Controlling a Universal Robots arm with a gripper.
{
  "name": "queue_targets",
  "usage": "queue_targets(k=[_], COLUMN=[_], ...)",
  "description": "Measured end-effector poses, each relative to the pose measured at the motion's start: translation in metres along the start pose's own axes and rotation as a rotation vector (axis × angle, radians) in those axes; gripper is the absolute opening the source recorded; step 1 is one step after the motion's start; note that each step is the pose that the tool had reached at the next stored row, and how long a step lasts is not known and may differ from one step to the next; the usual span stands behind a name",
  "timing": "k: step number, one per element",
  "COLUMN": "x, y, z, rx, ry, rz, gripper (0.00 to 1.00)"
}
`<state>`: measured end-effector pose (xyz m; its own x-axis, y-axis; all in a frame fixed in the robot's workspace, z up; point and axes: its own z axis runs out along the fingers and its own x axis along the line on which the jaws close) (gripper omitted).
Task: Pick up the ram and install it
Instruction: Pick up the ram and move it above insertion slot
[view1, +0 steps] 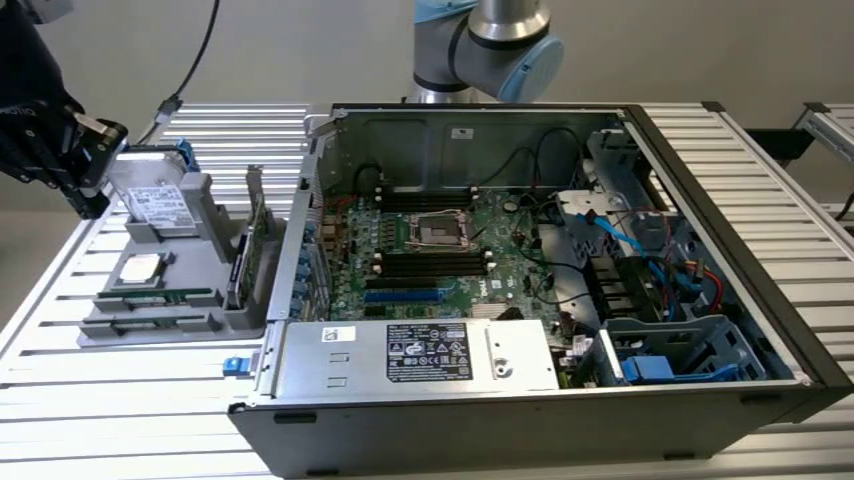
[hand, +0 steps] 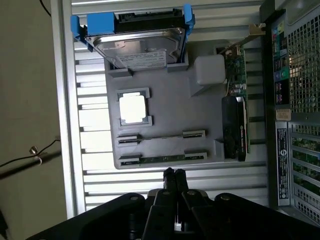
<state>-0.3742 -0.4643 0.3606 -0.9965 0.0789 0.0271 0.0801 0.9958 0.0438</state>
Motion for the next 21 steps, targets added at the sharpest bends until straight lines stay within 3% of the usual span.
queue_targets(k=[8, 13, 21], x=[-0.0001, -0.0002, -0.0003], y=[0.0, -0.0001, -0.0003], z=[0.0007, 0.003, 0.0078], rx=[-0.0003, -0.003, -0.0008], ry=[0.0001, 0.0046, 0.0115], rz=[-0.002, -0.093, -0.237], gripper=[0.1, 0.1, 0.1])
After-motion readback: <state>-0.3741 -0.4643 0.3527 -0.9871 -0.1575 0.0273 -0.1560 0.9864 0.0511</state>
